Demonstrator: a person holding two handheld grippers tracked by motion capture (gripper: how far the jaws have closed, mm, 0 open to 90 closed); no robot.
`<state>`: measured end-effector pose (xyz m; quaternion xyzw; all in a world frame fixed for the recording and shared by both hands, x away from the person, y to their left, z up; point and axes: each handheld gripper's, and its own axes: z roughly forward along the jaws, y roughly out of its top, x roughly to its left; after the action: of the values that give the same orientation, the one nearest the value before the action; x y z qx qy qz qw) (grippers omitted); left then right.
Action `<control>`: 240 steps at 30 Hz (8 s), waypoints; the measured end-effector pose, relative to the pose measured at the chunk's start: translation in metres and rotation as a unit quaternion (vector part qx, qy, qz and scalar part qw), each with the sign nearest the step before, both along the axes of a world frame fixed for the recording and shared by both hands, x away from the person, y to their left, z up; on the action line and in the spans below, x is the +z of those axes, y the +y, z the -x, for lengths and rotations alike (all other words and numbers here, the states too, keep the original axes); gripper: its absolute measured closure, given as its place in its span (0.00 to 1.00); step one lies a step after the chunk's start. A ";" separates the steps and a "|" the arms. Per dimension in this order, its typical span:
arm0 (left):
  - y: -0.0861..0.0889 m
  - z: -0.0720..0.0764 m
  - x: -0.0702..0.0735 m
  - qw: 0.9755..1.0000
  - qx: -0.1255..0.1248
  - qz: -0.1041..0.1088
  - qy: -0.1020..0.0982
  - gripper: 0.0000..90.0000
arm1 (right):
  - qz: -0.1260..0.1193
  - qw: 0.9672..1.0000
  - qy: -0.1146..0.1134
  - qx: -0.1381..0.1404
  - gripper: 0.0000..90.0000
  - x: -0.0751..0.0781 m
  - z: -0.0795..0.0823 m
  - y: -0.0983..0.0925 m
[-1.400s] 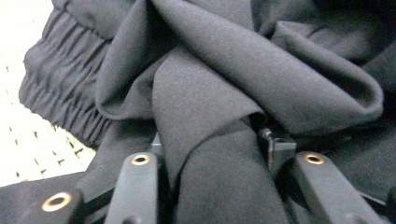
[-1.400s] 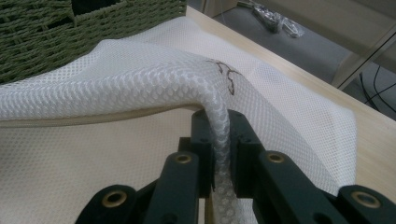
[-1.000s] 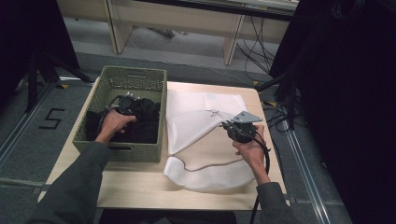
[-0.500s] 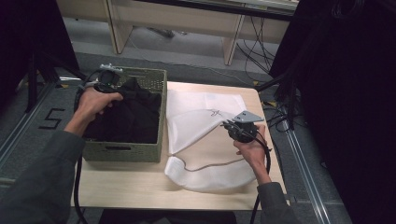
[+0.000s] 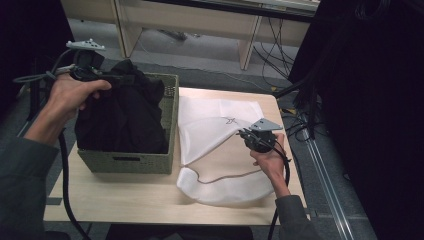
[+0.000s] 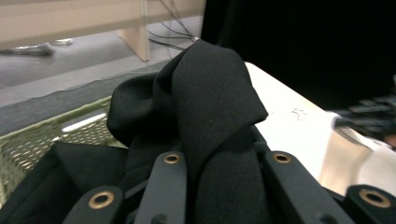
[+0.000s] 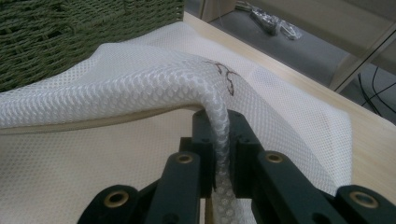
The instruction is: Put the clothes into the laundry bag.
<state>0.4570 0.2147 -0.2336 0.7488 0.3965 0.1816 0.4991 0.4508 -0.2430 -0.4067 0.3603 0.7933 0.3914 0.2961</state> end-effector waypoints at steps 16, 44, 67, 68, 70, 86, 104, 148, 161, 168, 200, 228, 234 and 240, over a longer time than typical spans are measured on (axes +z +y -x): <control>-0.061 0.065 0.049 0.993 -0.096 0.020 -0.071 0.85 | 0.002 1.000 -0.001 0.000 0.93 0.000 0.000 0.001; -0.256 0.072 -0.138 0.950 -0.266 -0.157 0.044 0.82 | 0.002 1.000 -0.007 0.011 0.93 0.005 0.003 0.002; -0.224 0.072 -0.129 0.960 -0.236 -0.150 0.015 0.32 | 0.005 1.000 0.008 0.014 0.92 0.001 0.004 0.002; -0.210 0.071 -0.123 0.961 -0.228 -0.158 0.009 0.31 | 0.000 1.000 0.006 0.011 0.92 0.000 0.004 0.002; -0.180 0.070 -0.119 0.969 -0.195 -0.151 0.011 0.30 | -0.002 1.000 0.003 0.008 0.92 -0.001 0.004 0.002; -0.048 0.060 -0.174 0.987 -0.082 -0.106 0.085 0.23 | 0.015 1.000 0.005 0.013 0.92 -0.001 0.002 0.002; -0.047 0.066 -0.145 0.994 -0.098 0.007 0.042 0.94 | 0.015 1.000 0.003 0.014 0.92 0.000 0.003 0.001; -0.084 0.049 -0.185 0.993 -0.077 -0.047 0.078 0.52 | 0.011 1.000 0.004 0.014 0.92 0.001 0.003 -0.004; -0.119 0.076 -0.150 0.991 -0.118 -0.068 0.007 0.97 | 0.009 1.000 -0.002 0.014 0.92 0.001 0.003 -0.004; -0.203 0.058 -0.125 0.979 -0.195 -0.064 -0.007 0.97 | 0.012 1.000 0.003 0.015 0.92 0.002 0.003 -0.004; -0.229 -0.016 -0.140 0.980 -0.146 -0.112 0.075 0.39 | 0.013 1.000 -0.007 0.023 0.93 0.005 0.005 0.008; -0.227 -0.045 -0.149 0.972 -0.177 -0.144 0.054 0.95 | -0.058 0.988 0.097 0.104 0.43 -0.001 0.089 0.020; -0.222 -0.046 -0.147 0.966 -0.195 -0.159 0.055 0.95 | -0.034 0.973 0.185 0.131 0.29 -0.045 0.100 0.050; -0.221 -0.041 -0.145 0.962 -0.207 -0.167 0.053 0.96 | 0.049 0.976 0.171 0.128 0.69 -0.064 0.095 0.068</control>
<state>0.4977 -0.0061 -0.3784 0.8960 0.2225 0.0977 0.3717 0.3562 -0.1749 -0.4705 0.3026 0.8901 0.3187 0.1207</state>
